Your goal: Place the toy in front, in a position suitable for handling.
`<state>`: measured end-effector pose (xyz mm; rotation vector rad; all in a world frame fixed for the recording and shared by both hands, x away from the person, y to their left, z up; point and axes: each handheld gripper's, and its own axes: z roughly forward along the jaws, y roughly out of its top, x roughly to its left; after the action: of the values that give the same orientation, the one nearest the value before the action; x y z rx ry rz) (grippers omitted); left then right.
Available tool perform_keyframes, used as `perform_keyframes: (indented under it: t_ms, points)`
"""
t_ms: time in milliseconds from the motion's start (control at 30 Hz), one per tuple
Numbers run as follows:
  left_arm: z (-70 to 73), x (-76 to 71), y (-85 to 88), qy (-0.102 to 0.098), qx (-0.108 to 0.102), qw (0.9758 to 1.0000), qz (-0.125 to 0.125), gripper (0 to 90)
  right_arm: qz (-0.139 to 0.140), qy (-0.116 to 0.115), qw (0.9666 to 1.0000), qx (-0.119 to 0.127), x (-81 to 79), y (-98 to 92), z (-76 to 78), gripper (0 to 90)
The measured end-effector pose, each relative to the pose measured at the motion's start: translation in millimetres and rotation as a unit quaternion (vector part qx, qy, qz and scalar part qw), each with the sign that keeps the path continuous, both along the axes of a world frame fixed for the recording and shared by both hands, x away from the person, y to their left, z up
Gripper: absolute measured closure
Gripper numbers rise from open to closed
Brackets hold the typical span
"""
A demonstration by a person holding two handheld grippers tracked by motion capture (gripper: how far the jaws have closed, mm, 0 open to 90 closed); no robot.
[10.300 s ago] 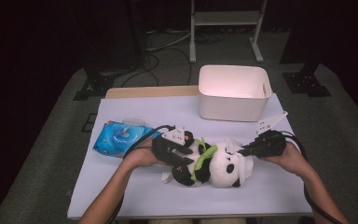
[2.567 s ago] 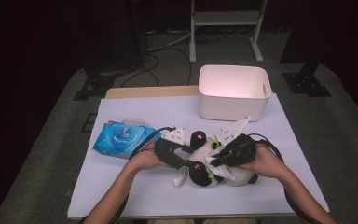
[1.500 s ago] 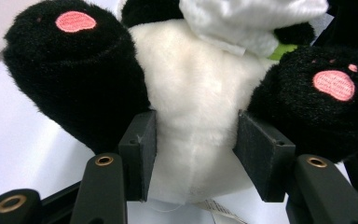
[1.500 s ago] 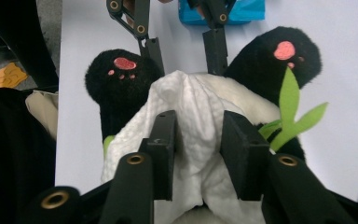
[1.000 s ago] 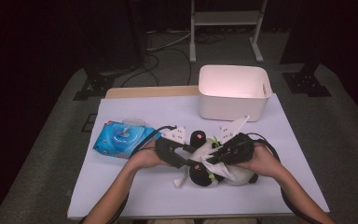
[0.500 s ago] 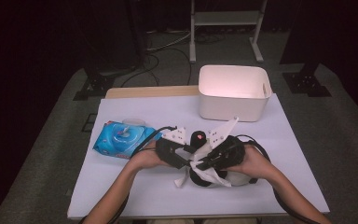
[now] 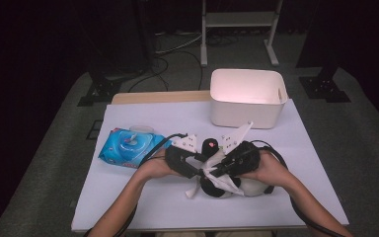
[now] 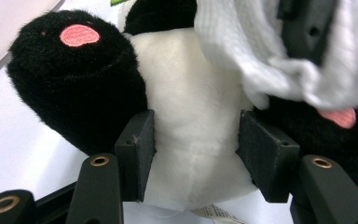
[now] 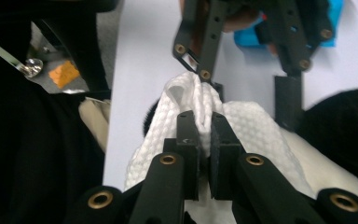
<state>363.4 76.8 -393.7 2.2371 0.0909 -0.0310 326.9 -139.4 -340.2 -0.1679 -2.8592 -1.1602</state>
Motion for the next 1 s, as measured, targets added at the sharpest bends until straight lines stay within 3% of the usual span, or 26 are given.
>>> perform_keyframes:
  t_ms: [100,333,433,533,667,867,1000]
  points:
    - [0.9,-0.8,-0.7,-0.003,0.003,1.0,-0.001,46.1,-0.022,-0.01,0.9996,-0.013,4.5,-11.2,2.8,84.2]
    - [1.3,-0.1,-0.8,-0.004,0.005,1.0,-0.002,46.1,-0.063,-0.024,0.9977,-0.003,9.7,-40.2,15.7,84.2]
    - [1.6,-0.6,-0.9,-0.003,0.005,1.0,-0.001,46.0,-0.074,-0.035,0.9965,-0.016,12.5,-46.5,15.9,84.2]
    - [1.5,-0.7,-0.8,-0.003,0.005,1.0,-0.001,45.9,-0.08,-0.042,0.9953,-0.035,14.2,-46.2,8.7,83.7]
    - [0.7,-0.3,-0.6,0.001,0.001,1.0,0.001,46.0,-0.08,-0.048,0.9953,-0.023,14.4,-44.2,5.1,81.5]
    - [0.8,-0.6,-0.9,0.001,0.002,1.0,0.0,46.2,-0.081,-0.066,0.9938,-0.038,15.9,-34.2,4.3,74.0]
    - [0.4,-0.4,-0.8,0.002,0.003,1.0,0.0,46.1,-0.082,-0.058,0.9941,-0.041,17.1,-28.7,-1.2,69.6]
